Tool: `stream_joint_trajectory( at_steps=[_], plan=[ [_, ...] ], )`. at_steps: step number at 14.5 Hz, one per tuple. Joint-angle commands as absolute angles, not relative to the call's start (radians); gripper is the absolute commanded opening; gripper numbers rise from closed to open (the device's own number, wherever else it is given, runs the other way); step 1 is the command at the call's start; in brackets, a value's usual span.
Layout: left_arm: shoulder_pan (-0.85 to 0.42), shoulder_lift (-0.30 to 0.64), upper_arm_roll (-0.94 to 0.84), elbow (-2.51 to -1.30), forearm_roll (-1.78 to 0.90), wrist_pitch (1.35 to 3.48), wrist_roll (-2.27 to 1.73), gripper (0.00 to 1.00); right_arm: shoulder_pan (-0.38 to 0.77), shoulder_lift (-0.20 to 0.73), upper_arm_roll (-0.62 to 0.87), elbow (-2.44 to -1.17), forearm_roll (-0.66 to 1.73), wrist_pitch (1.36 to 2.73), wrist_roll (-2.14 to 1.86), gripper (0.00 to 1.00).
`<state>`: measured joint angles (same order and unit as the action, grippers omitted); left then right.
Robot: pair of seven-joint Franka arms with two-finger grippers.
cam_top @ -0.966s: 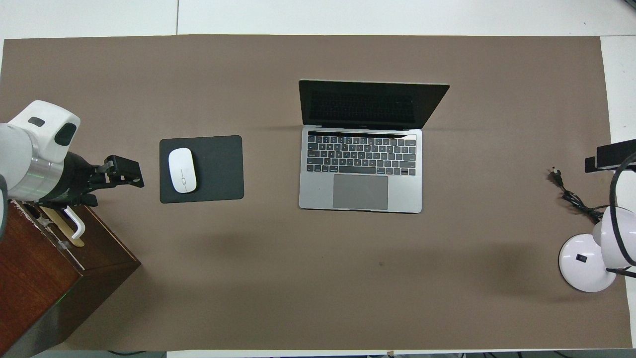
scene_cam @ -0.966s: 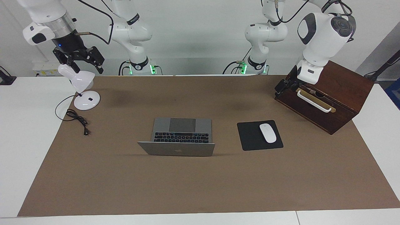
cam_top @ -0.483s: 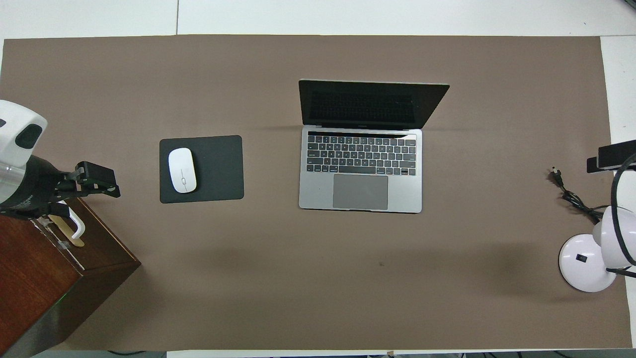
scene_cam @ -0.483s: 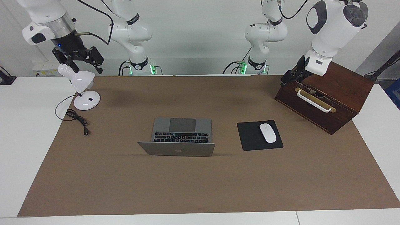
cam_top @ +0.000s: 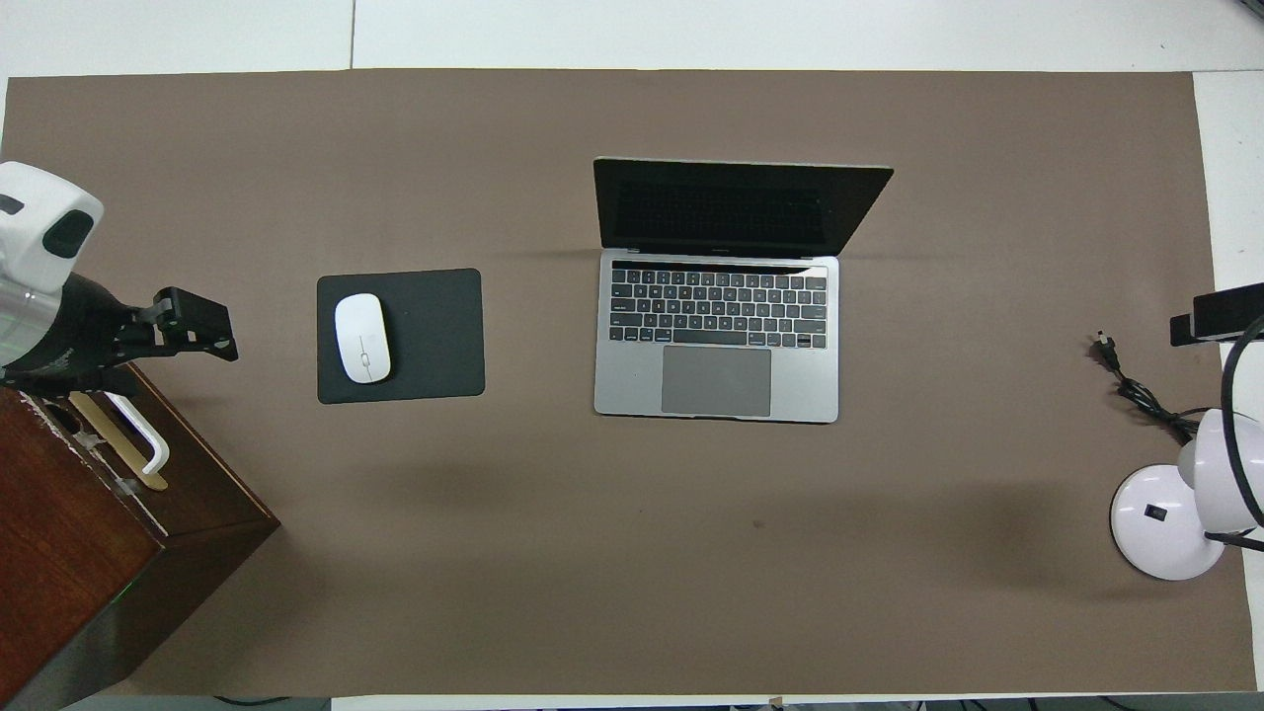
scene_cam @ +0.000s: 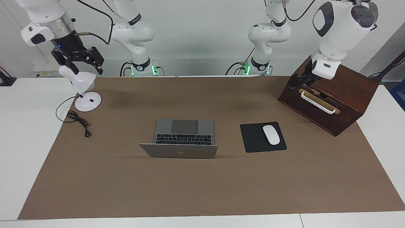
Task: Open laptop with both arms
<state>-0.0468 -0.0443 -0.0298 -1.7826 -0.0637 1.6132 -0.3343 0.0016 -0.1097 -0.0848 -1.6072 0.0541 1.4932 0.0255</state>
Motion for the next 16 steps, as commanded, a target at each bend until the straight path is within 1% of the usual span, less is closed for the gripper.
stream_joint_trajectory(
  at_steps=[1, 4, 7, 10, 16],
  plan=[
    [-0.058, -0.006, -0.026, -1.739, -0.048, 1.615, -0.327, 1.0, -0.012, -0.121, -0.08, -1.628, 0.028, 1.499, -0.011, 1.0],
    [-0.06, -0.011, -0.025, -1.756, -0.048, 1.601, -0.325, 1.0, -0.014, -0.124, -0.08, -1.635, -0.017, 1.502, -0.014, 1.0],
    [-0.06, -0.006, -0.021, -1.746, -0.048, 1.6, -0.325, 1.0, -0.014, -0.127, -0.081, -1.644, -0.032, 1.502, -0.037, 1.0],
    [-0.06, 0.002, -0.023, -1.704, -0.046, 1.559, -0.325, 1.0, -0.014, -0.138, -0.081, -1.661, -0.051, 1.502, -0.038, 1.0],
    [-0.067, 0.002, -0.032, -1.694, -0.046, 1.531, -0.324, 1.0, -0.014, -0.138, -0.08, -1.663, -0.051, 1.5, -0.041, 1.0]
  ],
)
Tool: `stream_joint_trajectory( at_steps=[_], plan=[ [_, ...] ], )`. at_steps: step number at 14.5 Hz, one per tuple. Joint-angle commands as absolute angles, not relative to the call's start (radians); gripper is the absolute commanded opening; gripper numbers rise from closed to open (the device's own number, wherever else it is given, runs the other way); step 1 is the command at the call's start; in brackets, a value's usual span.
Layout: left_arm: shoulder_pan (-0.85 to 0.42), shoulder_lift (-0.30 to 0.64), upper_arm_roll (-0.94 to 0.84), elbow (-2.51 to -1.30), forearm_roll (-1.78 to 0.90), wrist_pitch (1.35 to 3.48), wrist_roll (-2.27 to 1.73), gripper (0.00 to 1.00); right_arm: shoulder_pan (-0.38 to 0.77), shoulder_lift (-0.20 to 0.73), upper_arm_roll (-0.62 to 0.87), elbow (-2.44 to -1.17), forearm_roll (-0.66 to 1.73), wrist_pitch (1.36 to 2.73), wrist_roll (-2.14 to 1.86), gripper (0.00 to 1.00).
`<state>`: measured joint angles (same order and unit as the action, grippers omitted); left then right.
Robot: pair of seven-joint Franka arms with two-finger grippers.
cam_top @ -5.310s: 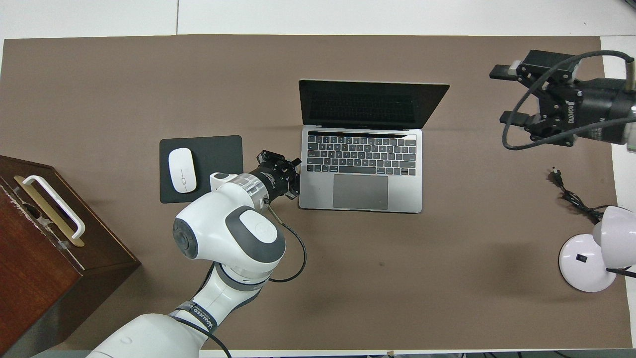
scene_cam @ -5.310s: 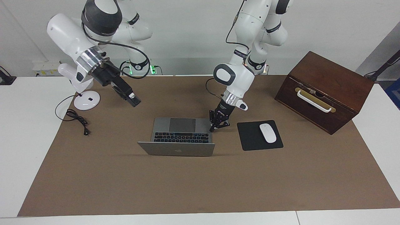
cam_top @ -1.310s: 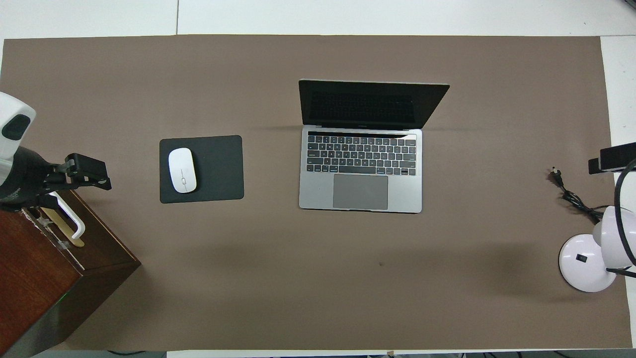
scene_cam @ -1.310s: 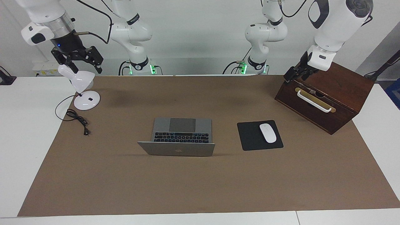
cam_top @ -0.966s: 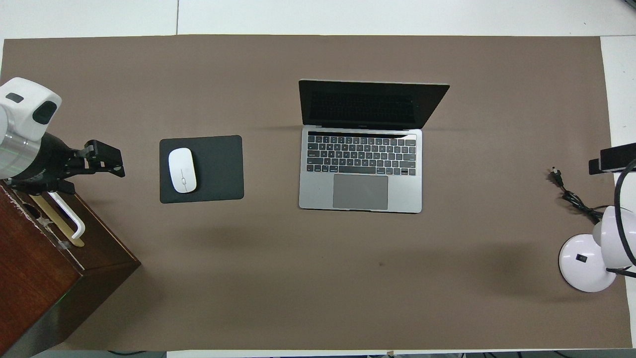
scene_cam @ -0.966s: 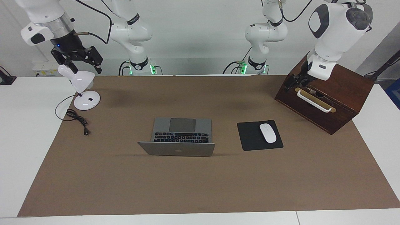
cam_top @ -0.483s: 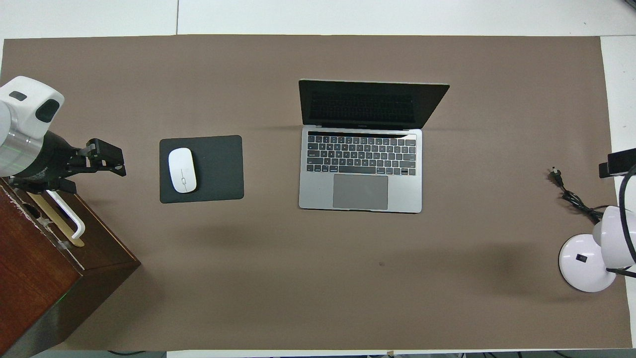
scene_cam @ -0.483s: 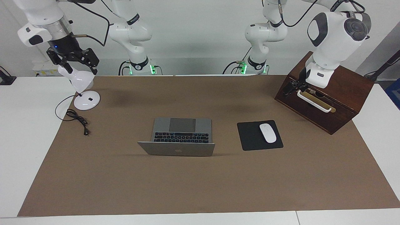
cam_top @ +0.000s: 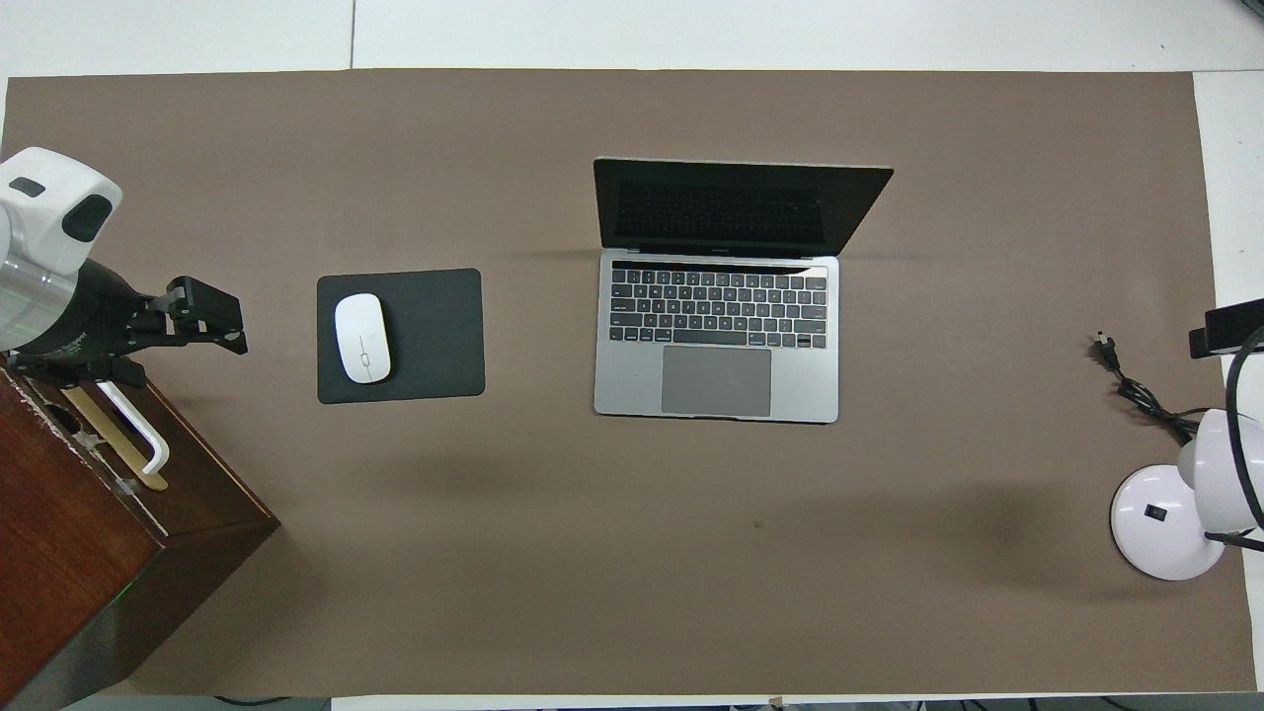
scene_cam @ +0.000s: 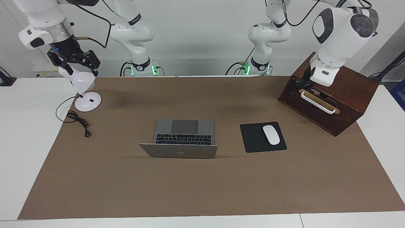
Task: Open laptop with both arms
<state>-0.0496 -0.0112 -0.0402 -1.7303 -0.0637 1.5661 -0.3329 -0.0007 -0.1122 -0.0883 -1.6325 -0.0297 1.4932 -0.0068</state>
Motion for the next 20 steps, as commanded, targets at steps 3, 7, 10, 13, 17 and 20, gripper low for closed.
stream_joint_trajectory(
  at_steps=[3, 7, 10, 13, 17, 20],
  plan=[
    [-0.067, 0.003, -0.031, -1.687, -0.046, 1.531, -0.324, 1.0, -0.015, -0.14, -0.08, -1.664, -0.051, 1.502, -0.041, 1.0],
    [-0.067, 0.002, -0.028, -1.687, -0.046, 1.523, -0.321, 1.0, -0.015, -0.14, -0.08, -1.664, -0.051, 1.5, -0.041, 1.0],
    [-0.067, -0.003, -0.029, -1.695, -0.046, 1.522, -0.313, 1.0, -0.015, -0.14, -0.08, -1.664, -0.049, 1.502, -0.04, 1.0],
    [-0.067, -0.006, -0.026, -1.694, -0.046, 1.523, -0.293, 1.0, -0.015, -0.14, -0.08, -1.664, -0.051, 1.502, -0.04, 1.0],
    [-0.067, -0.006, -0.023, -1.695, -0.046, 1.526, -0.272, 1.0, -0.015, -0.14, -0.08, -1.663, -0.049, 1.502, -0.04, 1.0],
    [-0.067, -0.006, -0.023, -1.695, -0.046, 1.526, -0.272, 1.0, -0.015, -0.14, -0.08, -1.663, -0.049, 1.502, -0.038, 1.0]
  ],
)
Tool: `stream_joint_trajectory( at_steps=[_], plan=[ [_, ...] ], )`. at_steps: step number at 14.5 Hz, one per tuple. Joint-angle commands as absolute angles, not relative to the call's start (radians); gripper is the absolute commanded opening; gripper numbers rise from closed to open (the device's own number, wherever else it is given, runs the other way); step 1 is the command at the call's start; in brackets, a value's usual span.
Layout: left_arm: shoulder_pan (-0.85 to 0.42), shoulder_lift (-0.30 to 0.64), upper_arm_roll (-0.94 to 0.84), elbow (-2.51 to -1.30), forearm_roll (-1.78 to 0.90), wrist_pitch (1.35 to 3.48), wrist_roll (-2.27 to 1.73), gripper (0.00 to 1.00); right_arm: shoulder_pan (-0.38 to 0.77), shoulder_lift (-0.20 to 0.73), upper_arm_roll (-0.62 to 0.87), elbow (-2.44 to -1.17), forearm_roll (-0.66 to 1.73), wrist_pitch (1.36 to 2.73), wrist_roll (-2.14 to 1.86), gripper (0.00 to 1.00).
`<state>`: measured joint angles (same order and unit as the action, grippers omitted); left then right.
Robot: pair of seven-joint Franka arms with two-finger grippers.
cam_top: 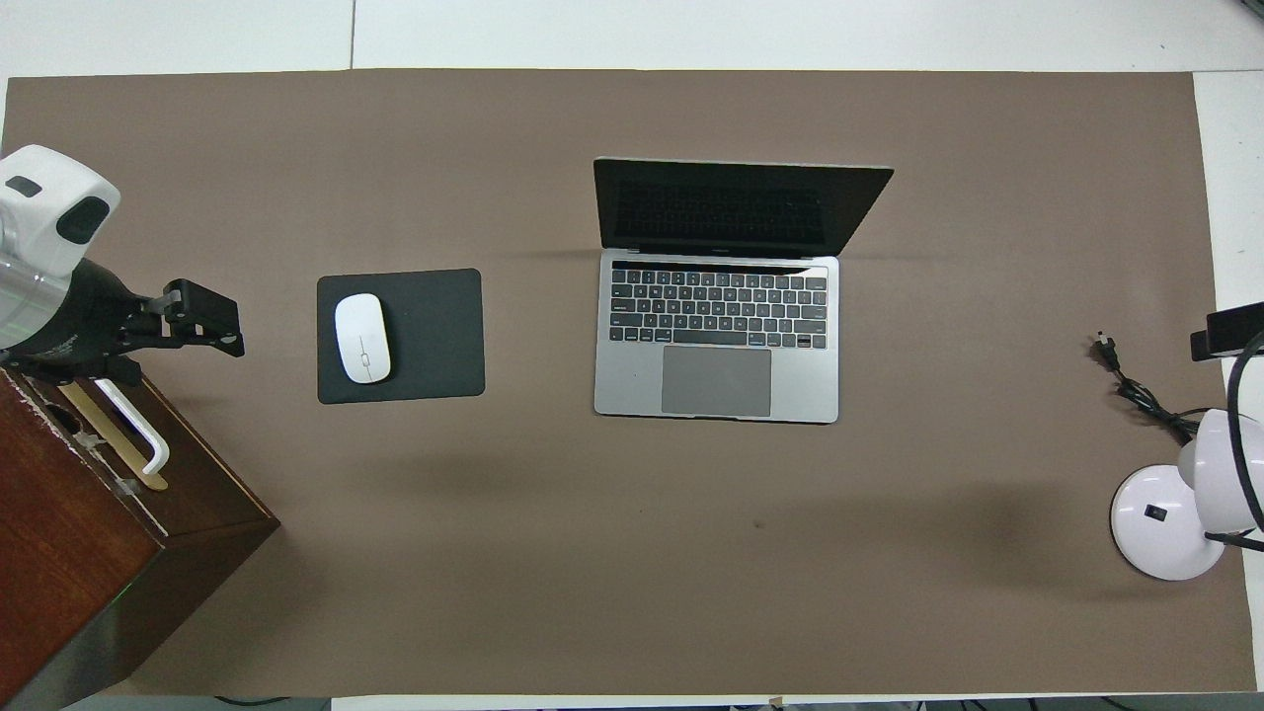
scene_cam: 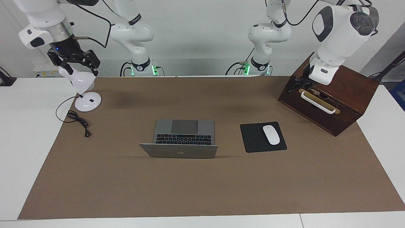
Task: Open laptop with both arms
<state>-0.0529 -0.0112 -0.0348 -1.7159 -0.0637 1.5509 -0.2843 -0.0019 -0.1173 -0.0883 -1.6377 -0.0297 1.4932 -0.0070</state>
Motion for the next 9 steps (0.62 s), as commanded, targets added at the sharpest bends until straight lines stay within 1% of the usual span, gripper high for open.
stream_joint_trajectory(
  at_steps=[1, 9],
  plan=[
    [-0.067, -0.006, -0.023, -1.697, -0.046, 1.526, -0.272, 1.0, -0.015, -0.14, -0.08, -1.663, -0.049, 1.502, -0.038, 1.0],
    [-0.066, -0.006, -0.023, -1.698, -0.046, 1.534, -0.27, 1.0, -0.015, -0.14, -0.08, -1.661, -0.049, 1.502, -0.038, 1.0]
  ],
)
